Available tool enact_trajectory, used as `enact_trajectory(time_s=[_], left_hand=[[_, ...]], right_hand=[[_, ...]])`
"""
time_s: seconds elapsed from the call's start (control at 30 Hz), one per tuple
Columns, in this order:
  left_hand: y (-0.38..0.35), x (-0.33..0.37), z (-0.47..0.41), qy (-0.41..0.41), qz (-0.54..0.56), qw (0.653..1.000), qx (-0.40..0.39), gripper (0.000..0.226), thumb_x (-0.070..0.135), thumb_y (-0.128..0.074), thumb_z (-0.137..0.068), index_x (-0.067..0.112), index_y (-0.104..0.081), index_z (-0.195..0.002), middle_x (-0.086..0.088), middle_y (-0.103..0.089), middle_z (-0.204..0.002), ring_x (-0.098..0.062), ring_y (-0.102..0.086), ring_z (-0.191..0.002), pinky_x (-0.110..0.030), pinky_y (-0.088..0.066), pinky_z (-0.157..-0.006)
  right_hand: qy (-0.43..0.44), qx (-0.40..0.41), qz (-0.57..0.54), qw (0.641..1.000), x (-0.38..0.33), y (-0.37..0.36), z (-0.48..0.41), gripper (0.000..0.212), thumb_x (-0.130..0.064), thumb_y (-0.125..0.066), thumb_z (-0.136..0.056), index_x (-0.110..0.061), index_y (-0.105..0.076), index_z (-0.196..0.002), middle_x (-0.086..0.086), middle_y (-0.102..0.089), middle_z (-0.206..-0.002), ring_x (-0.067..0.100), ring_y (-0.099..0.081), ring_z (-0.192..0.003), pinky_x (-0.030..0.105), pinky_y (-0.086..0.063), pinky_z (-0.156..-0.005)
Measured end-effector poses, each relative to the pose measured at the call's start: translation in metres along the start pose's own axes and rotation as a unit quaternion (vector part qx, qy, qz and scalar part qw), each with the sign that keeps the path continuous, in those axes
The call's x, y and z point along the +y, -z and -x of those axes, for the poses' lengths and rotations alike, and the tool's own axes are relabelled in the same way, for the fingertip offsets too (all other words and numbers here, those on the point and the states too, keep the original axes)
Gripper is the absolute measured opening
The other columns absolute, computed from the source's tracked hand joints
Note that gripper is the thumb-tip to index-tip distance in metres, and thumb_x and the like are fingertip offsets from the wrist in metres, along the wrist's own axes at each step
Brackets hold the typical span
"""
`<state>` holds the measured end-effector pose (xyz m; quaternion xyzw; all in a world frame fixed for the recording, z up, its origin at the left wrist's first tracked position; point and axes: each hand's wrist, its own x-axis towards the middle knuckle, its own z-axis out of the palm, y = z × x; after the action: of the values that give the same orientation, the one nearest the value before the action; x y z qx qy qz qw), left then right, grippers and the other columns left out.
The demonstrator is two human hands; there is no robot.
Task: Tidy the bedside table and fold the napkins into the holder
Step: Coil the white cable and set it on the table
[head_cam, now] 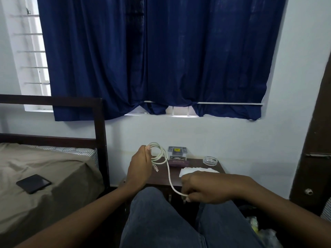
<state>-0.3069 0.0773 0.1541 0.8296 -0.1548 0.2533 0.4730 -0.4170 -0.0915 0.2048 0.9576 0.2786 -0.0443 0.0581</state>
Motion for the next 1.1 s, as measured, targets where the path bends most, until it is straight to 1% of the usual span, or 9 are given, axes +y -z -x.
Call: enact_trajectory(time_s=[0.17,0.27,0.37,0.5,0.67,0.73,0.8,0.93,1.1], left_hand=[[0.0,0.002,0.006,-0.078,-0.068,0.993,-0.055,0.034,0.035,-0.022,-0.1,0.021,-0.04,-0.075,0.009,-0.047,-0.066,-0.012,-0.05,-0.064,-0.029,-0.036,-0.061],[0.0,0.011,0.013,-0.112,-0.052,0.989,-0.085,0.035,0.04,-0.02,-0.097,0.024,-0.04,-0.072,0.008,-0.051,-0.066,-0.011,-0.052,-0.062,-0.031,-0.041,-0.058],[-0.004,0.017,0.021,-0.119,-0.006,0.986,-0.113,0.038,0.035,-0.024,-0.099,0.012,-0.047,-0.08,-0.006,-0.059,-0.073,-0.022,-0.058,-0.067,-0.041,-0.049,-0.066],[-0.008,0.024,0.029,-0.109,0.014,0.986,-0.126,0.029,0.025,-0.029,-0.101,0.013,-0.047,-0.083,0.01,-0.048,-0.069,-0.004,-0.048,-0.065,-0.019,-0.038,-0.063],[-0.01,0.032,0.035,-0.045,0.077,0.987,-0.134,0.032,0.025,-0.029,-0.101,0.022,-0.05,-0.076,0.012,-0.049,-0.069,-0.002,-0.051,-0.065,-0.006,-0.039,-0.063],[-0.015,0.032,0.037,-0.012,0.131,0.98,-0.15,0.03,0.029,-0.03,-0.101,0.027,-0.052,-0.08,0.009,-0.055,-0.072,-0.015,-0.06,-0.069,-0.027,-0.054,-0.077],[-0.02,0.032,0.039,0.005,0.17,0.971,-0.167,0.03,0.031,-0.03,-0.101,0.022,-0.059,-0.095,0.001,-0.063,-0.084,-0.03,-0.065,-0.082,-0.051,-0.053,-0.083],[-0.024,0.036,0.039,0.041,0.208,0.966,-0.146,0.035,0.02,-0.029,-0.102,0.01,-0.062,-0.098,-0.011,-0.067,-0.099,-0.028,-0.063,-0.099,-0.045,-0.05,-0.09],[-0.023,0.032,0.037,0.098,0.23,0.955,-0.16,0.038,0.022,-0.03,-0.102,0.012,-0.064,-0.09,-0.016,-0.069,-0.097,-0.032,-0.065,-0.097,-0.048,-0.051,-0.088]], right_hand=[[0.064,0.124,-0.042,0.989,-0.018,0.025,0.012,0.015,-0.018,-0.057,-0.086,-0.005,-0.057,-0.08,0.004,-0.056,-0.086,0.017,-0.052,-0.081,0.036,-0.043,-0.074],[0.041,0.189,-0.162,0.968,-0.017,0.029,0.011,0.01,-0.016,-0.068,-0.081,-0.007,-0.066,-0.078,0.003,-0.065,-0.078,0.012,-0.059,-0.071,0.031,-0.049,-0.069],[-0.012,0.267,-0.372,0.889,-0.012,0.029,0.007,0.008,-0.006,-0.074,-0.075,0.0,-0.07,-0.078,0.003,-0.068,-0.067,0.009,-0.062,-0.06,0.028,-0.053,-0.063],[-0.063,0.332,-0.572,0.748,-0.005,0.025,0.003,0.008,-0.003,-0.071,-0.077,0.005,-0.067,-0.077,0.009,-0.068,-0.059,0.016,-0.064,-0.052,0.026,-0.056,-0.058],[-0.11,0.424,-0.559,0.704,0.003,0.009,-0.01,0.016,-0.003,-0.072,-0.076,0.007,-0.062,-0.071,0.014,-0.069,-0.06,0.019,-0.066,-0.052,0.029,-0.056,-0.058],[-0.111,0.453,-0.535,0.705,0.004,0.0,-0.016,0.017,-0.001,-0.073,-0.075,0.0,-0.061,-0.063,0.01,-0.068,-0.056,0.021,-0.066,-0.052,0.029,-0.057,-0.055],[-0.114,0.478,-0.457,0.742,0.005,-0.01,-0.022,0.019,-0.006,-0.076,-0.073,-0.003,-0.061,-0.061,0.004,-0.065,-0.056,0.02,-0.064,-0.053,0.031,-0.053,-0.057],[-0.091,0.531,-0.209,0.816,0.0,-0.027,-0.032,0.025,-0.03,-0.07,-0.074,-0.012,-0.06,-0.06,-0.013,-0.048,-0.064,0.004,-0.047,-0.061,0.016,-0.034,-0.062],[-0.107,0.518,0.054,0.847,-0.003,-0.027,-0.031,0.034,-0.04,-0.046,-0.084,-0.021,-0.061,-0.061,-0.006,-0.055,-0.067,0.014,-0.044,-0.07,0.026,-0.022,-0.065]])
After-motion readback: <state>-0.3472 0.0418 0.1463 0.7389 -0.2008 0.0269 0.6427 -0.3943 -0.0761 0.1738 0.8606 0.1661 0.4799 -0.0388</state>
